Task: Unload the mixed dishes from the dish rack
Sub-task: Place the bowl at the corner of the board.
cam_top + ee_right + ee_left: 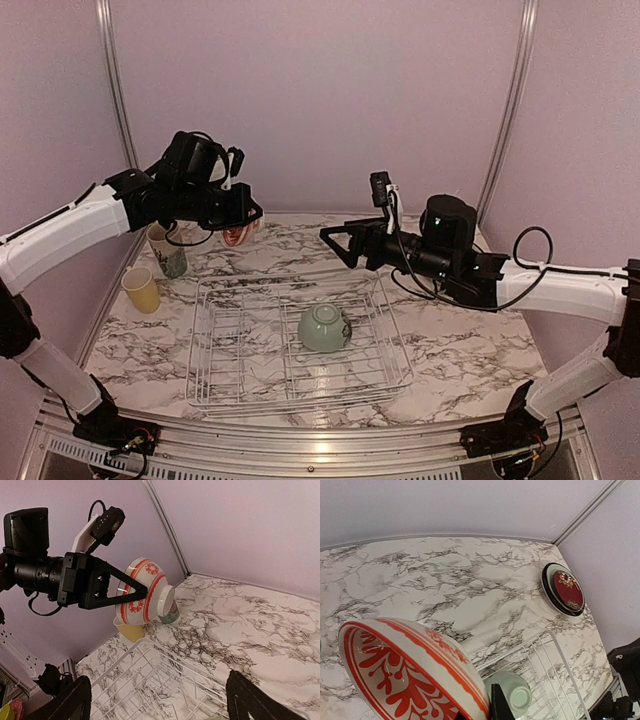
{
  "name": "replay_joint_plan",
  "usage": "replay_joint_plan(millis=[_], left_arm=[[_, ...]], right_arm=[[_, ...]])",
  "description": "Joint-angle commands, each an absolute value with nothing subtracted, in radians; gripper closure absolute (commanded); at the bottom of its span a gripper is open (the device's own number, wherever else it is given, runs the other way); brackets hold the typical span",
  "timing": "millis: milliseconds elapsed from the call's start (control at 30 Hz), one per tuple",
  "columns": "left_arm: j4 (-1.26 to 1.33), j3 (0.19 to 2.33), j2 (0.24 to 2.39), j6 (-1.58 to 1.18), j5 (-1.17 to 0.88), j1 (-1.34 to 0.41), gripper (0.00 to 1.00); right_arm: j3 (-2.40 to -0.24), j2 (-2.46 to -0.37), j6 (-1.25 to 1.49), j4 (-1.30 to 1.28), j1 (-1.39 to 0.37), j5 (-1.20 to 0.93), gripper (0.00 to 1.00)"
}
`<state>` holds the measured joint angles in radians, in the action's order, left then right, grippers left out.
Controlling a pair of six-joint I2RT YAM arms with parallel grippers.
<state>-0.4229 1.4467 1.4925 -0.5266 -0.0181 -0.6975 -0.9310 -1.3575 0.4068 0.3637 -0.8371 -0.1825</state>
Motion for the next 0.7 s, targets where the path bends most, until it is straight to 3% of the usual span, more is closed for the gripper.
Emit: replay_joint_plan(millis=[0,300,667], left_arm=[[-0.720,1.583,1.641,-0.377,0.298,-0.690,1.00],[-0.897,1.814,1.905,-0.288,0.573,-0.670,1.00],[-0.928,1.923,2.116,-0.249,0.484,-0.569,1.00]], right_arm=[[-0.917,-1.320,0.380,0.305,-0.834,-0.143,0.10],[-0.900,-1.266,0.358,0.252,-0.834,-0.094,0.10],[-0.885,-1.247,0.358,0.236,-0.834,-0.077,0.11]])
